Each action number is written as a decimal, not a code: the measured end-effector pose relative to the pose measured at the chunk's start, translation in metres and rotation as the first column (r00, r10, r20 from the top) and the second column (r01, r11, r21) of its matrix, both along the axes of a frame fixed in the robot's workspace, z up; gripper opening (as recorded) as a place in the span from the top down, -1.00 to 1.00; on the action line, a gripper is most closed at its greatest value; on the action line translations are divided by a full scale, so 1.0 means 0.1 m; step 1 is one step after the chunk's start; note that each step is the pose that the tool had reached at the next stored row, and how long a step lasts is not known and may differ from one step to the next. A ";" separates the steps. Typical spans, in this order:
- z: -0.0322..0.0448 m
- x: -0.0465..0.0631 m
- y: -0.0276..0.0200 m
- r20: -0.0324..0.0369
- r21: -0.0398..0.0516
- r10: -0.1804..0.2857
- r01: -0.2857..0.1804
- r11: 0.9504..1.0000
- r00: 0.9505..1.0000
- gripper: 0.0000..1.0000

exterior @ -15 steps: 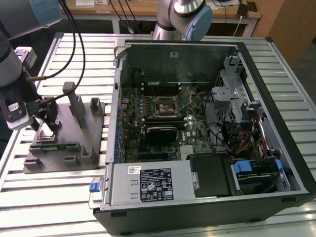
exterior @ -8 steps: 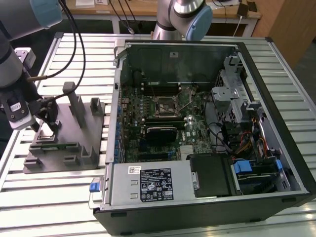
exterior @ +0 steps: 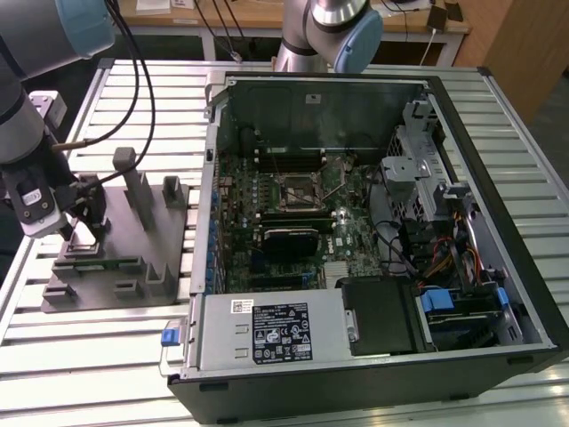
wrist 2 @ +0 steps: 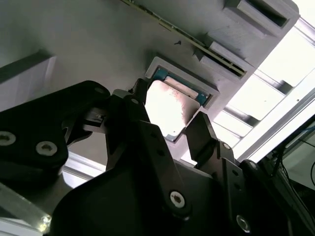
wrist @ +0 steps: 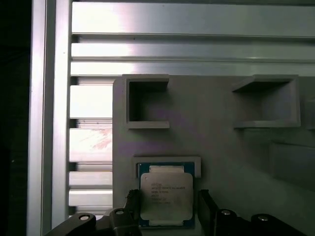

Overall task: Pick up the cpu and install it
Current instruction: 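Pick up the cpu and move it towards the insertion slot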

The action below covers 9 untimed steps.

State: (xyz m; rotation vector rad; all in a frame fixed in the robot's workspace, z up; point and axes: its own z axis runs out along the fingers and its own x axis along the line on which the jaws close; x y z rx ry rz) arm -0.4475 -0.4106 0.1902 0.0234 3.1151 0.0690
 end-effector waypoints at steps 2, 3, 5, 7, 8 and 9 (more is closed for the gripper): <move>-0.009 0.00 0.003 0.000 0.000 0.000 0.000 1.000 1.000 -0.18; -0.014 0.00 0.005 0.000 0.000 0.000 0.000 1.000 1.000 -0.18; -0.019 0.00 0.010 0.000 0.000 0.000 0.000 1.000 1.000 -0.18; -0.025 0.00 0.012 0.000 0.000 0.000 0.000 1.000 1.000 -0.18; -0.028 -0.01 0.014 0.000 0.000 0.000 0.000 1.000 1.000 -0.18; -0.031 -0.01 0.015 0.000 0.000 0.000 0.000 1.000 1.000 -0.18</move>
